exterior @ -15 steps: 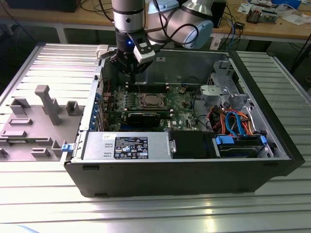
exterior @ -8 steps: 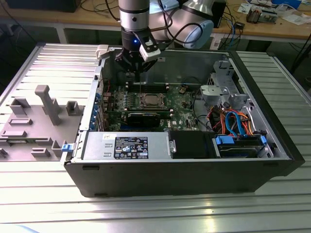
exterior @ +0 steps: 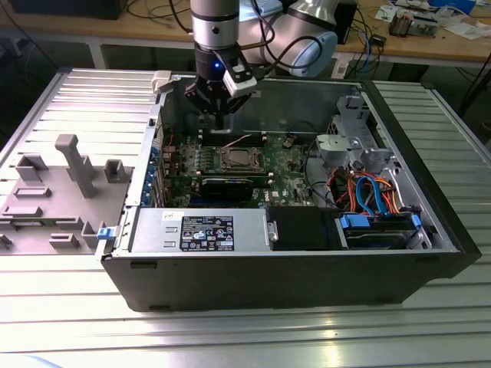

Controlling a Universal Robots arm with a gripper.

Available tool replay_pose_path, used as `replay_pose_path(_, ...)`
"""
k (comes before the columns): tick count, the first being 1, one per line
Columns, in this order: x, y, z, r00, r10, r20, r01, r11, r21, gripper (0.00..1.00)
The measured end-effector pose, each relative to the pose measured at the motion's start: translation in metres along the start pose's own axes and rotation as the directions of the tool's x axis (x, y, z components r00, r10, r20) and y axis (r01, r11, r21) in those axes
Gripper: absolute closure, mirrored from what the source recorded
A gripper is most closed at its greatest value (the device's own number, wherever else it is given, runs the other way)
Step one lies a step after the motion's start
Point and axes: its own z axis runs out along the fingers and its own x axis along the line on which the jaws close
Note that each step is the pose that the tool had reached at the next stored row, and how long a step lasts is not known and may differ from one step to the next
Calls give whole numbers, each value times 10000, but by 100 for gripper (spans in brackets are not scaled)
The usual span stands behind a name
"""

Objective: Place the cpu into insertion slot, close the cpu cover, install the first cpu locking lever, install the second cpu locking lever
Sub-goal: 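Install the first cpu locking lever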

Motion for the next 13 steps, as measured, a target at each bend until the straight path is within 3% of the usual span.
replay_pose_path(11,-13,0,1,10000,0,0,0,10000,0,89)
replay_pose_path(12,-14,-1,1,10000,-1,2,1,10000,-11,89)
replay_pose_path(13,-13,-9,2,10000,4,2,-4,10000,-90,89)
